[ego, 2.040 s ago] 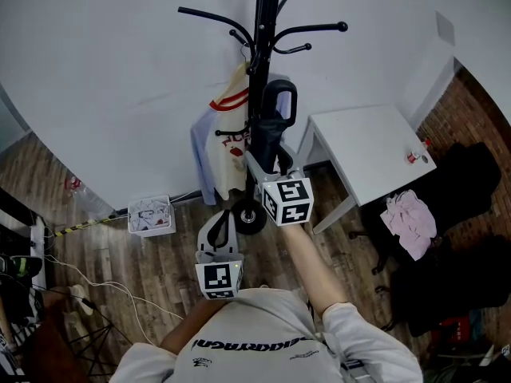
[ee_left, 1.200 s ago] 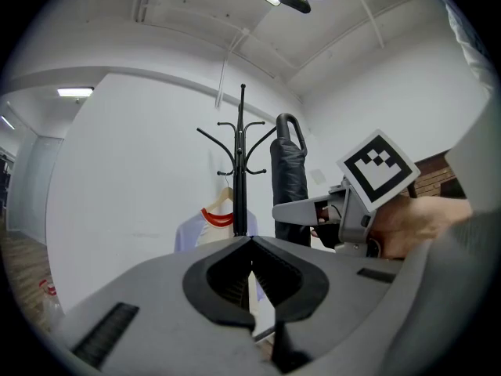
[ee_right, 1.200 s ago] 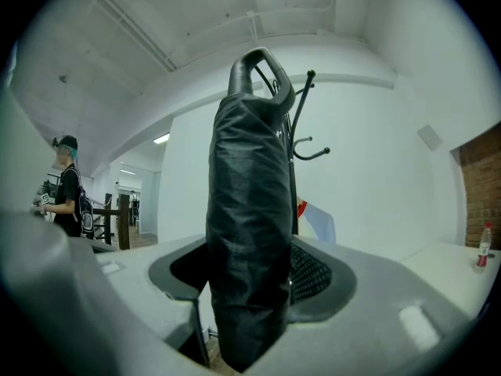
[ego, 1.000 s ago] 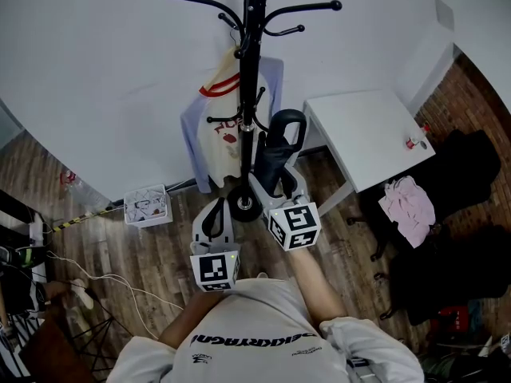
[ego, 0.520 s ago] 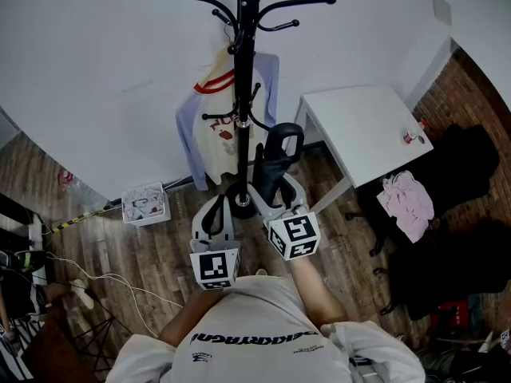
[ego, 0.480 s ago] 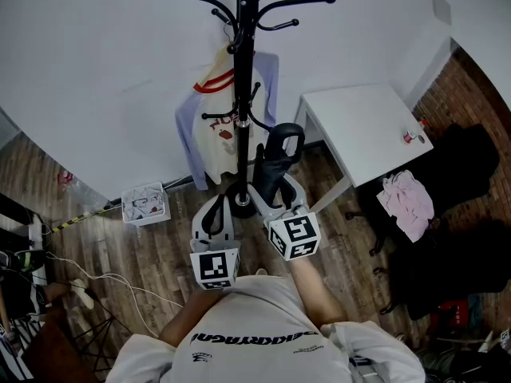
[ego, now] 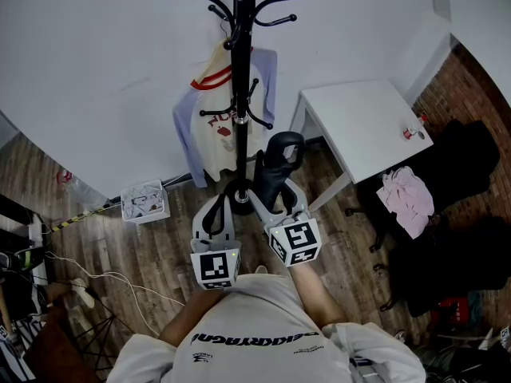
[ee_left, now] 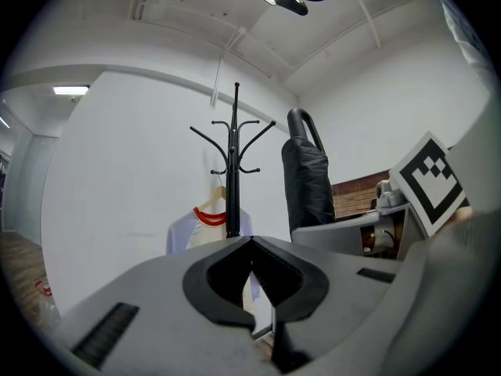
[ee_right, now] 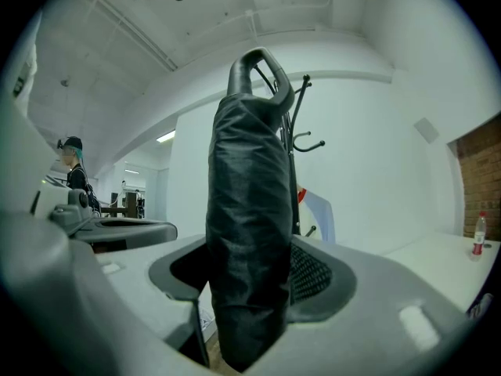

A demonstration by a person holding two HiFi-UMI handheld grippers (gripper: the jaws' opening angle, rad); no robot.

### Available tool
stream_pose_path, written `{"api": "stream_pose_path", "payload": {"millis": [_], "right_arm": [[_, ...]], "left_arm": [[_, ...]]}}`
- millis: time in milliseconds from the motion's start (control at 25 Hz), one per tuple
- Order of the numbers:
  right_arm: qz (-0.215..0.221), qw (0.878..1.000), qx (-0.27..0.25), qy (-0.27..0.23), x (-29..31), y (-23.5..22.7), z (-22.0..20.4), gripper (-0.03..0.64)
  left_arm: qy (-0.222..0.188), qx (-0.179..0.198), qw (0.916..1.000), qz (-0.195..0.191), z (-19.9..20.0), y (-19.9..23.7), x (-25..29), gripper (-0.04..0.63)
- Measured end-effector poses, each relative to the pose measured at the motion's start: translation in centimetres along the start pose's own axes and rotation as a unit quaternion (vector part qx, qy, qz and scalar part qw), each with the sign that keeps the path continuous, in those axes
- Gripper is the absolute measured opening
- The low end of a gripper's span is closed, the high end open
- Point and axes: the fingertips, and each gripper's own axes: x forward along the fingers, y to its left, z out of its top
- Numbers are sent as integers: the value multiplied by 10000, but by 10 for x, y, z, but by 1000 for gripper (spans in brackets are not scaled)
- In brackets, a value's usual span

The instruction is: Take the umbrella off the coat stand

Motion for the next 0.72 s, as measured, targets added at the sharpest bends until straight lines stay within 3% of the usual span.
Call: {"api": "stream_pose_path", "payload": {"millis": [720], "right_arm": [[-56,10000,52,20,-4,-3,-4,278]], "left_arm": [[5,-17,9999,-108,-4,-5,6,-3]]}}
